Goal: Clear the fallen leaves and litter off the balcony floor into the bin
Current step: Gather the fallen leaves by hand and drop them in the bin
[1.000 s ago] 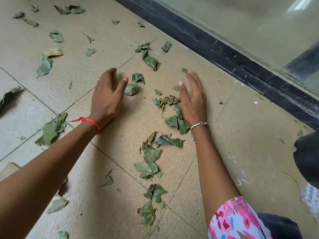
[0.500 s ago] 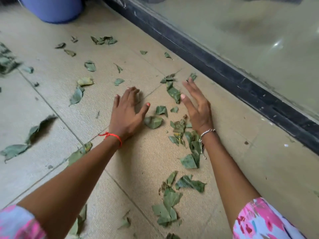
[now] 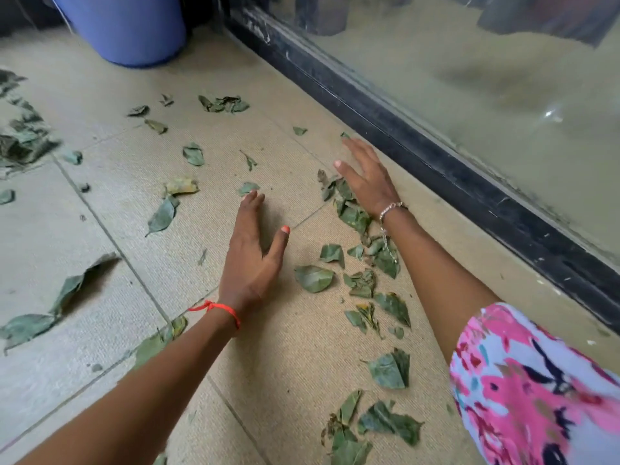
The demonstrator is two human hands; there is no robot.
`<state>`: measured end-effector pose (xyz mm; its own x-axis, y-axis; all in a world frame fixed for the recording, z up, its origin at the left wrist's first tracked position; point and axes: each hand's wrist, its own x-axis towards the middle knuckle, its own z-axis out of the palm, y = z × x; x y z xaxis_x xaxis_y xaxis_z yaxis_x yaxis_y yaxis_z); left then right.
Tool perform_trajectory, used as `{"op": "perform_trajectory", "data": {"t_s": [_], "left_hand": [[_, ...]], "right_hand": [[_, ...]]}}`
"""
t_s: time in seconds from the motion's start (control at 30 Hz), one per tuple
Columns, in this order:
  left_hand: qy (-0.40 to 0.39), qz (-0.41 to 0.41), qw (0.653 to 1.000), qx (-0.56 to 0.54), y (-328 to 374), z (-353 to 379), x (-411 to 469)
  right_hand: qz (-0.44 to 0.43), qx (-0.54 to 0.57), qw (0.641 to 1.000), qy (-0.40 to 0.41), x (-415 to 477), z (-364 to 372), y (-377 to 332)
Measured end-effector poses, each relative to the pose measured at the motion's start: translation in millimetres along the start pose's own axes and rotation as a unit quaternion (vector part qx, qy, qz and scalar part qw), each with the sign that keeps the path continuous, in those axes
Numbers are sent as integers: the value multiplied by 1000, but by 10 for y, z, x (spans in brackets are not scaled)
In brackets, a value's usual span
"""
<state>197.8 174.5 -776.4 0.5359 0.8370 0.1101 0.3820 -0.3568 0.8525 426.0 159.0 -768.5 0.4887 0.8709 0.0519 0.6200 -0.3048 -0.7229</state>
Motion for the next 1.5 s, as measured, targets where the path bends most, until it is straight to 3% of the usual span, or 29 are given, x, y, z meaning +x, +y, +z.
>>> {"op": "perform_trajectory", "data": {"t_s": [0.1, 0.2, 0.27, 0.37, 0.43, 0.53, 0.6, 0.7, 0.77, 0.83, 0.87, 0.9, 1.0, 1.1, 1.3, 1.37, 1.43, 1.5], "left_hand": [[23, -13, 999, 27, -10, 30, 17], [25, -17, 999, 41, -26, 44, 25], [21, -17, 999, 45, -33, 44, 29], [10, -14, 998, 56, -22, 43, 22], [3, -11, 998, 61, -14, 36, 30], [-2, -9, 999, 53, 0, 17, 38], [-8, -14, 999, 41, 24, 1, 28], [-15, -21, 999, 19, 57, -22, 11], [-33, -15, 999, 0, 69, -47, -12], [-67, 3, 998, 4, 70, -70, -33], [-83, 13, 996, 14, 65, -68, -47], [-99, 21, 994, 29, 69, -65, -51], [-141, 39, 986, 78, 67, -15, -100], [-173, 35, 983, 44, 125, 44, -314], [-199, -12, 972, -124, 217, -90, -972], [-200, -36, 959, -196, 214, -163, -1154], [-193, -39, 958, -207, 197, -228, -1341], [-212, -22, 961, -178, 187, -251, -1482]], "right_hand": [[23, -144, 989, -25, 254, 70, 101], [6, -154, 987, -35, 239, 80, 69], [-20, -5, 999, -39, 106, 80, -18], [-30, 278, 960, 12, -136, 112, -115], [-16, 251, 968, 16, -173, 150, -149], [-8, 62, 995, -75, -222, 230, -245], [-21, 11, 992, -124, -382, 324, -339], [19, 131, 977, -169, -760, 346, -482], [56, 243, 966, -65, -956, 200, -543], [96, 213, 967, 104, -1051, 22, -468], [112, 171, 968, 146, -1114, -54, -405], [121, 107, 977, 136, -1160, -79, -329], [95, -75, 992, -37, -1394, 8, -282], [85, -62, 992, -74, -1650, 189, -399], [115, 105, 988, 15, -2311, 371, -723], [125, 176, 973, 87, -2545, 315, -791], [139, 161, 957, 200, -2754, 260, -762], [184, 92, 950, 234, -2883, 265, -691]]}}
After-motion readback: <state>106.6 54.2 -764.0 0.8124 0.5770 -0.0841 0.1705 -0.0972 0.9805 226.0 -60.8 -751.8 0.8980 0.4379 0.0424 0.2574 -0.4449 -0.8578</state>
